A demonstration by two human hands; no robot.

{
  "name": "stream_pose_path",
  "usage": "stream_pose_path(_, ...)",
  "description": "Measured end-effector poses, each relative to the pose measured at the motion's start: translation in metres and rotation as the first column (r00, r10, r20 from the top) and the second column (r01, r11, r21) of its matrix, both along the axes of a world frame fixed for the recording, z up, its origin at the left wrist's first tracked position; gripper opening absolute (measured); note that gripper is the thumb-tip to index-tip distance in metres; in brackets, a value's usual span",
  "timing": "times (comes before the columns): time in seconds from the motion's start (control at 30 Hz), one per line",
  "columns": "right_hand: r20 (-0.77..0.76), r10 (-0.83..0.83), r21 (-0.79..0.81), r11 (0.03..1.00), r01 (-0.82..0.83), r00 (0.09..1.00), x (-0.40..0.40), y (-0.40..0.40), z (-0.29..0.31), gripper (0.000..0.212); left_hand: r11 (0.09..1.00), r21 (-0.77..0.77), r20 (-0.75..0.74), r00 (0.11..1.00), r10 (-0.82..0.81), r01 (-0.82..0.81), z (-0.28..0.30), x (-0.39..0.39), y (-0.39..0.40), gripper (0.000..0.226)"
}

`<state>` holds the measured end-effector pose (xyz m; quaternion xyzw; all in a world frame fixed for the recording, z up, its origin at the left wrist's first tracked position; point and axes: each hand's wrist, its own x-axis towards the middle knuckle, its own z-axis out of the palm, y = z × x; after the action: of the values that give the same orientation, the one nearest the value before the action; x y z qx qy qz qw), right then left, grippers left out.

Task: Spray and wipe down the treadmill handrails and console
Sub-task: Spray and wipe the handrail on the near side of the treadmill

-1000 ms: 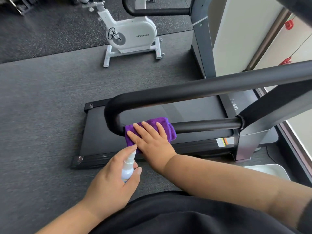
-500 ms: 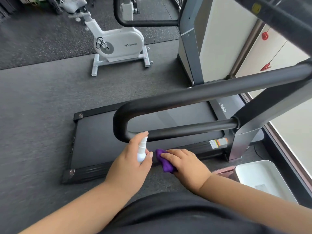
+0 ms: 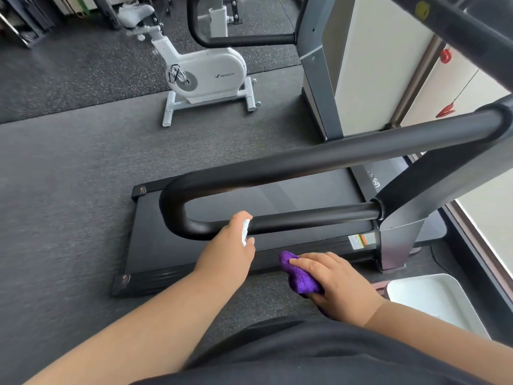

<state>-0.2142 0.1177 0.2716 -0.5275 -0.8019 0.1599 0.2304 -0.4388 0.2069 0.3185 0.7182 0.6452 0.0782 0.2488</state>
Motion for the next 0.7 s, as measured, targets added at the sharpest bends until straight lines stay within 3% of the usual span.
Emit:
stream_pose_path(0.2,-0.042,0.036,0.023,0.999,-0.035,0.998,0.028,0.0,-0.002,0.067,0.999,0.019,0.002,0.999,0.035,-0.035,0.001,0.03,-0.007,0.039)
stream_pose_path(0.43,-0.073,0.023,-0.087,0.996,-0.029,0.997,0.065,-0.006,0.001,0.06,0.993,0.023,0.033,0.993,-0.117,0.116,-0.003,0.099,-0.008,0.039)
stream_pose_path(0.7,-0.096,-0.017,-0.14,0.99,0.003,0.995,0.091,-0.011,-0.003,0.062,0.988,0.067,0.05,0.988,-0.145,0.141,0.0,0.135,0.0,0.044)
